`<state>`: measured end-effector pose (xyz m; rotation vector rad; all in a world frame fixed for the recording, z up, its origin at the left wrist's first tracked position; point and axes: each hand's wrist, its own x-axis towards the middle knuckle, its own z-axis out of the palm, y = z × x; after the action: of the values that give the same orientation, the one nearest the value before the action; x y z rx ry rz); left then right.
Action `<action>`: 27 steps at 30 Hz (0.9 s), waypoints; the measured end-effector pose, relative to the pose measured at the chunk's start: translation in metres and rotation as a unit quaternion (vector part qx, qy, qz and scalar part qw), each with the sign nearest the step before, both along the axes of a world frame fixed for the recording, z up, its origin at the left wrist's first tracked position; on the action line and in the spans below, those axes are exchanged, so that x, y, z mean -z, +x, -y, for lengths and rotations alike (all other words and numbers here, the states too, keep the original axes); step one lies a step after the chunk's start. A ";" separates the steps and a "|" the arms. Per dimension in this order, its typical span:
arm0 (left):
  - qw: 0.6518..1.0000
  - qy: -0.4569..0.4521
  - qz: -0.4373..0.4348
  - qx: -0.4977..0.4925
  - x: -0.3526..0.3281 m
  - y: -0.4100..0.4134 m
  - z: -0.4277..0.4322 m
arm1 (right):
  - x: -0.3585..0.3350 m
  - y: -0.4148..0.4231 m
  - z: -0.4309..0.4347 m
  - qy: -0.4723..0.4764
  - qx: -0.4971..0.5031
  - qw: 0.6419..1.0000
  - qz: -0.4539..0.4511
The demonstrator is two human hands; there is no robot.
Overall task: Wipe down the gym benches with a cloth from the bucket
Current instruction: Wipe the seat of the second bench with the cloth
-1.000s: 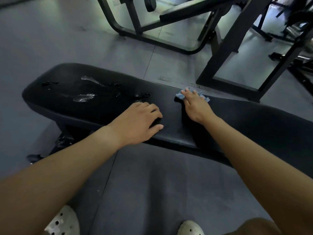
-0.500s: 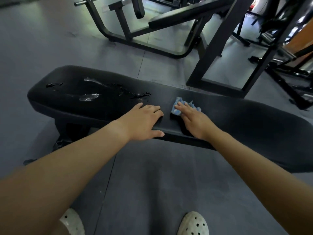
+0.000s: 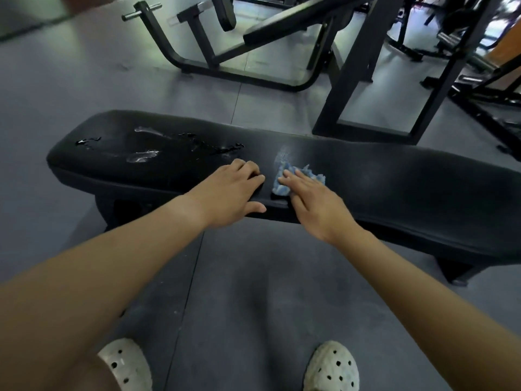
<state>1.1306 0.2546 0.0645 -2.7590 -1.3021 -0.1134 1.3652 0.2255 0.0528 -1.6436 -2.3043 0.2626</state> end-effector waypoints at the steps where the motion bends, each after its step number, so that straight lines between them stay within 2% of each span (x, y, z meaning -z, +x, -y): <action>1: 1.000 0.018 -0.009 -0.007 0.000 0.001 0.004 | 0.000 0.006 -0.004 0.013 0.028 1.000 0.001; 4: 0.998 0.056 -0.029 -0.024 0.003 0.006 0.015 | -0.001 0.011 -0.012 0.025 0.158 0.987 -0.015; 6: 0.997 0.064 -0.026 -0.032 0.008 0.008 0.020 | 0.002 -0.001 -0.012 0.042 0.201 0.979 -0.020; 9: 0.996 0.070 -0.011 -0.046 0.010 0.009 0.025 | 0.016 -0.024 -0.002 0.090 0.190 0.978 0.012; 16: 0.997 0.061 0.009 -0.056 0.015 0.008 0.031 | 0.040 -0.007 0.036 0.180 0.025 0.979 0.097; 20: 0.997 0.040 0.030 -0.057 0.019 0.008 0.037 | 0.049 0.023 0.040 0.209 0.139 0.965 0.077; 24: 0.996 0.054 0.035 -0.065 0.024 0.006 0.043 | 0.056 -0.001 0.039 0.215 0.250 0.944 0.020; 27: 0.994 0.067 0.040 -0.073 0.024 0.003 0.046 | 0.055 -0.031 0.036 0.222 0.243 0.944 0.006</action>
<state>1.1340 0.2088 0.0408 -2.5623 -1.4535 -0.2931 1.3344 0.1891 -0.0027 -1.8777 -1.7096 -0.3505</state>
